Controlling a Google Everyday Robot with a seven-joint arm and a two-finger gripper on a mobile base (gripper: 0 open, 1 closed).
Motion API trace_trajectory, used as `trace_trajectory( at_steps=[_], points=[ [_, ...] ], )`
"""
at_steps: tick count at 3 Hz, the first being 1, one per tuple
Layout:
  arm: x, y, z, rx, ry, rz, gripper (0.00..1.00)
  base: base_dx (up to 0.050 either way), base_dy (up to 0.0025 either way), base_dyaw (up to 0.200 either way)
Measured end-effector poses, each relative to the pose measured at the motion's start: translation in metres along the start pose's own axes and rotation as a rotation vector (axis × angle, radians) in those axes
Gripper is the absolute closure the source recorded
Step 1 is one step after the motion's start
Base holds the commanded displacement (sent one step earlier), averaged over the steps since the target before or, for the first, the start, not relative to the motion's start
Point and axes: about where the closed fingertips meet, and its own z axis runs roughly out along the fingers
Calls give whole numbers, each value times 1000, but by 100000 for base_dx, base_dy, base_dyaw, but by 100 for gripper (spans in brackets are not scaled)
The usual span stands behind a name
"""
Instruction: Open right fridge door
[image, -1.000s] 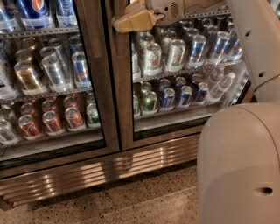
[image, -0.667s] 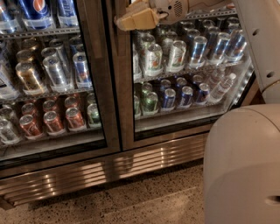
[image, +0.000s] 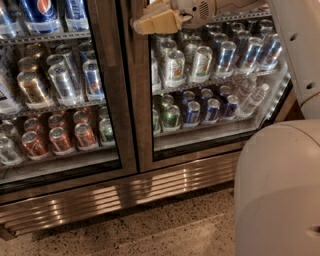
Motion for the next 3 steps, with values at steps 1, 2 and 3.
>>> trace_trajectory(
  at_steps=[1, 2, 3],
  points=[
    [-2, 2, -1, 3, 0, -1, 100, 0, 0, 0],
    [-3, 2, -3, -1, -6, 8, 100, 0, 0, 0],
    [-3, 0, -3, -1, -6, 8, 100, 0, 0, 0]
  ],
)
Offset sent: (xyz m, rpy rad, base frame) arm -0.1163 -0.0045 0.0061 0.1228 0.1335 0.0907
